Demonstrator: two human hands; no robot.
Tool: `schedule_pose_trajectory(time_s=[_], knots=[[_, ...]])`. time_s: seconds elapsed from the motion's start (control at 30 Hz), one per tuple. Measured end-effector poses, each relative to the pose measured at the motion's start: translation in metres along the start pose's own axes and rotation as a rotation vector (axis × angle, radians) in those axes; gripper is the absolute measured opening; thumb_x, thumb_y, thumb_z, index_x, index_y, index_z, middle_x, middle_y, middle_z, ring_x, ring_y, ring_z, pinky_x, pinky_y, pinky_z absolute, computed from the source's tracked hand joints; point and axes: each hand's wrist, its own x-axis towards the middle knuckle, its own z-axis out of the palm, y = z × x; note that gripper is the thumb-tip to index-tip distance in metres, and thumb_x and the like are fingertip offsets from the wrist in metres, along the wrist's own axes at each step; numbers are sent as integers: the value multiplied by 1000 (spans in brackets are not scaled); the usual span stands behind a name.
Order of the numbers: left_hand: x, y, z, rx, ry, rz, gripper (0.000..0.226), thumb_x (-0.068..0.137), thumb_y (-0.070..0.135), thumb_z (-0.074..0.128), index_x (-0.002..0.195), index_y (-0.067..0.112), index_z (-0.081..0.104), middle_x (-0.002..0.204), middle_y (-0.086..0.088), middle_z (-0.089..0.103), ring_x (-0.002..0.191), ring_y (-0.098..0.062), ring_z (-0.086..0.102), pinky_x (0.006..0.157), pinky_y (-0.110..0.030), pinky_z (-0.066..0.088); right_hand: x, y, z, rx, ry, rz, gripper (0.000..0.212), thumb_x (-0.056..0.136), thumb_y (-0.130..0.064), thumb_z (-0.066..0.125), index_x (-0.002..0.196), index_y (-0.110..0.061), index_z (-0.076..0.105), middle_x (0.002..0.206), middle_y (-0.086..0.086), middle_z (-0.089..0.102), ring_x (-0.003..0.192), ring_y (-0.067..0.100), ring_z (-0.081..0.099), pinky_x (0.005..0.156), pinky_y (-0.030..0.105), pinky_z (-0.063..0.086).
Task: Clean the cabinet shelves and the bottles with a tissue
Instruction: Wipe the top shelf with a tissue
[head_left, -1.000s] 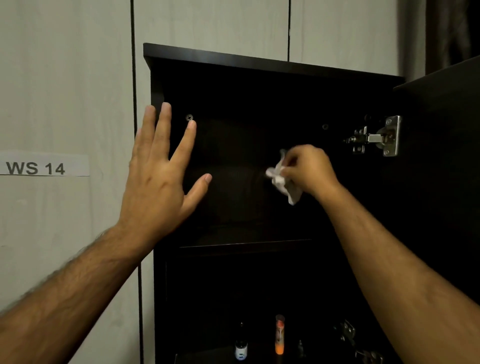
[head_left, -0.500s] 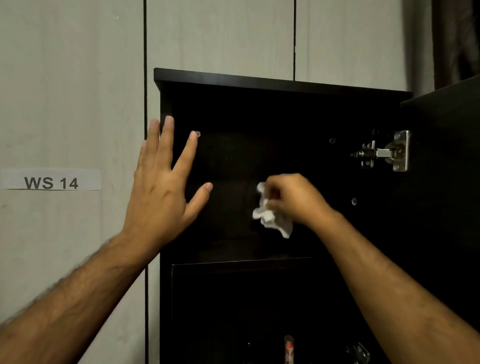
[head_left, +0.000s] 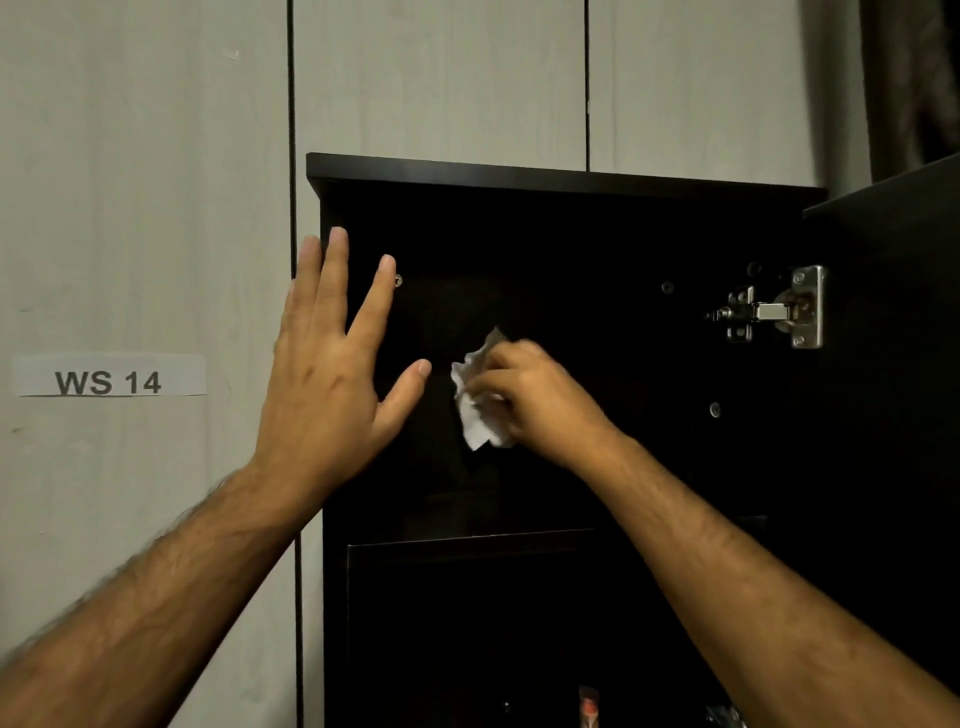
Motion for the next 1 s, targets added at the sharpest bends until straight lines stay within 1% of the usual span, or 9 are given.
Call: schedule_pose_trajectory(time_s=[0.07, 0.13, 0.23, 0.3, 0.43, 0.57, 0.67, 0.83, 1.0], knots=[[2, -1, -1, -4, 9, -2, 78, 89, 46, 50, 154, 16, 17, 162, -15, 0, 149, -29, -5, 119, -48, 12, -9, 19, -13, -178, 212, 96, 17, 77, -23, 72, 93, -18, 75, 105, 9, 63, 99, 35, 57, 76, 39, 51], [3, -3, -1, -15, 10, -14, 78, 90, 47, 49, 154, 17, 16, 162, -14, 0, 149, -28, -6, 119, -48, 12, -8, 33, -26, -217, 331, 278, 26, 82, -22, 67, 106, -14, 71, 128, 20, 55, 121, 42, 49, 91, 45, 48], [1, -4, 0, -49, 7, -42, 78, 90, 49, 46, 155, 18, 14, 163, -11, -2, 150, -24, -8, 119, -44, 9, 7, 39, -24, -271, 230, 393, 60, 92, -22, 50, 148, -10, 34, 157, 17, 25, 145, 36, 23, 115, 50, 29], [1, -4, -1, -73, 11, -55, 78, 91, 50, 44, 155, 18, 14, 163, -10, -2, 150, -22, -8, 120, -41, 7, 17, 34, -12, -299, 202, 474, 67, 96, -27, 47, 153, -7, 19, 161, 16, 12, 149, 33, 9, 121, 48, 10], [1, -6, -2, -121, 31, -96, 80, 92, 52, 40, 155, 16, 8, 163, -9, -4, 149, -19, -9, 120, -32, 1, 37, 13, 9, -398, 242, 575, 80, 95, -54, 38, 152, -2, 18, 159, 26, 11, 149, 38, 3, 116, 53, -5], [-1, -10, -2, -140, 21, -124, 81, 94, 55, 34, 155, 13, 1, 163, -6, -6, 149, -16, -11, 119, -23, -7, 59, -9, 23, -385, 242, 546, 82, 91, -58, 29, 152, -4, 23, 157, 31, 11, 148, 43, 3, 117, 56, 0], [-2, -10, 0, -148, 22, -118, 80, 94, 55, 32, 155, 11, 1, 163, -5, -5, 149, -15, -11, 120, -26, -5, 60, -29, 30, -407, 198, 344, 80, 90, -59, 23, 152, -8, 25, 160, 21, 13, 149, 36, 4, 117, 55, -1], [-2, -10, 0, -173, 30, -125, 80, 94, 54, 33, 155, 12, 2, 163, -4, -4, 149, -14, -11, 120, -28, -3, 46, -31, 24, -435, 27, 77, 72, 98, -60, 17, 155, -22, -5, 163, -1, -12, 148, 19, -20, 118, 48, -13], [-2, -10, 0, -183, 17, -140, 80, 94, 56, 31, 155, 14, 2, 163, -3, -5, 149, -13, -12, 120, -29, -3, 20, 18, 8, -495, 169, 444, 83, 89, -64, 15, 155, -13, 13, 163, 11, 12, 150, 30, -1, 117, 51, -6]])
